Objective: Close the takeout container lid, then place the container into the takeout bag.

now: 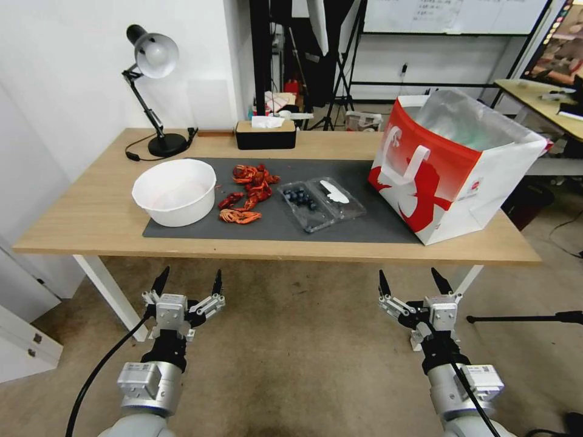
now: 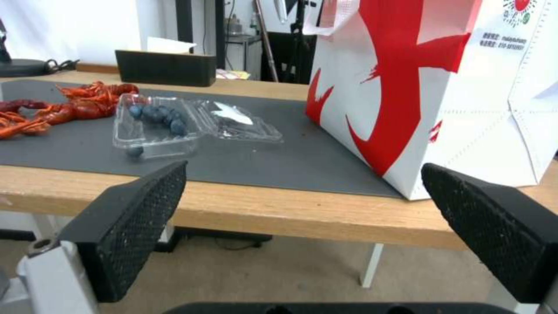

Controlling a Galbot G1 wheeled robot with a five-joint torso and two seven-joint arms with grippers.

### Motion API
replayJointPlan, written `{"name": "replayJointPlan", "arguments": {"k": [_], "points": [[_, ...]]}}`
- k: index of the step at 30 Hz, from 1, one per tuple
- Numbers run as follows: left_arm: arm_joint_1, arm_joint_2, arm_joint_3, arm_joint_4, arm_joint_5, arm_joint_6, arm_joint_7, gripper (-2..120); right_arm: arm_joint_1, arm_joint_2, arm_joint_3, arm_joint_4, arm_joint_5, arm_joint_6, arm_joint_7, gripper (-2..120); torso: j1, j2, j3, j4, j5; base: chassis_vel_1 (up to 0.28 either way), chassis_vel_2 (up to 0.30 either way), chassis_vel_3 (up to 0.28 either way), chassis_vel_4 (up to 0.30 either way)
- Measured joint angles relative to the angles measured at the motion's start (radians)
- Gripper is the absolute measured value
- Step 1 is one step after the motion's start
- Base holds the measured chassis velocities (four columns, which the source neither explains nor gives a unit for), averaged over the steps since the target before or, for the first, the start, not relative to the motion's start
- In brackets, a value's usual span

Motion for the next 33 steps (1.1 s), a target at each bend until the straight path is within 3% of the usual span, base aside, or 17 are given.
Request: {"name": "replayJointPlan", "arguments": {"k": [13,17,18,19,22,24,25,27,33], "points": [[0.000,0.000,0.000,0.000,0.000,0.000,0.000,100,-0.002,0.000,-0.001,0.002,0.000,-0.001,0.000,100,0.000,0.000,0.000,0.0002,0.0002,0.000,0.000,0.000,0.000],[0.006,0.006,0.014,-0.017,-0.017,0.014,-0.023,100,-0.080,0.028,-0.069,0.086,-0.008,-0.019,-0.046,100,0.000,0.000,0.000,0.0000,-0.0003,0.000,0.000,0.000,0.000],[0.011,0.012,0.030,-0.036,-0.036,0.029,-0.048,100,-0.098,0.032,-0.078,0.099,-0.008,-0.025,-0.053,100,0.000,0.000,0.000,-0.0005,-0.0016,0.000,0.000,0.000,0.000],[0.022,0.022,0.054,-0.065,-0.063,0.053,-0.084,100,-0.107,0.035,-0.085,0.107,-0.007,-0.029,-0.055,100,0.000,0.000,0.000,-0.0003,0.0002,0.000,0.000,0.000,0.000],[0.037,0.036,0.092,-0.110,-0.107,0.090,-0.143,100,-0.113,0.036,-0.085,0.111,-0.003,-0.029,-0.055,100,0.000,0.000,0.000,0.0001,0.0001,0.000,0.000,0.000,0.000],[0.066,0.064,0.163,-0.188,-0.190,0.159,-0.252,100,-0.117,0.036,-0.084,0.112,0.001,-0.021,-0.054,100,0.000,0.000,0.000,0.0001,0.0005,0.000,0.000,0.000,0.000],[0.066,0.064,0.163,-0.188,-0.190,0.159,-0.252,100,-0.117,0.036,-0.084,0.112,0.001,-0.021,-0.054,100,0.000,0.000,0.000,0.0001,0.0005,0.000,0.000,0.000,0.000],[0.083,0.079,0.201,-0.201,-0.231,0.189,-0.310,100,-0.118,0.036,-0.083,0.112,0.002,-0.015,-0.054,100,0.000,0.000,0.000,0.0001,-0.0005,0.000,0.000,0.000,0.000],[0.096,0.079,0.212,-0.206,-0.218,0.166,-0.316,100,-0.117,0.036,-0.077,0.110,0.003,-0.012,-0.050,100,0.000,0.000,0.000,0.0000,0.0000,0.000,0.000,0.000,0.000]]}}
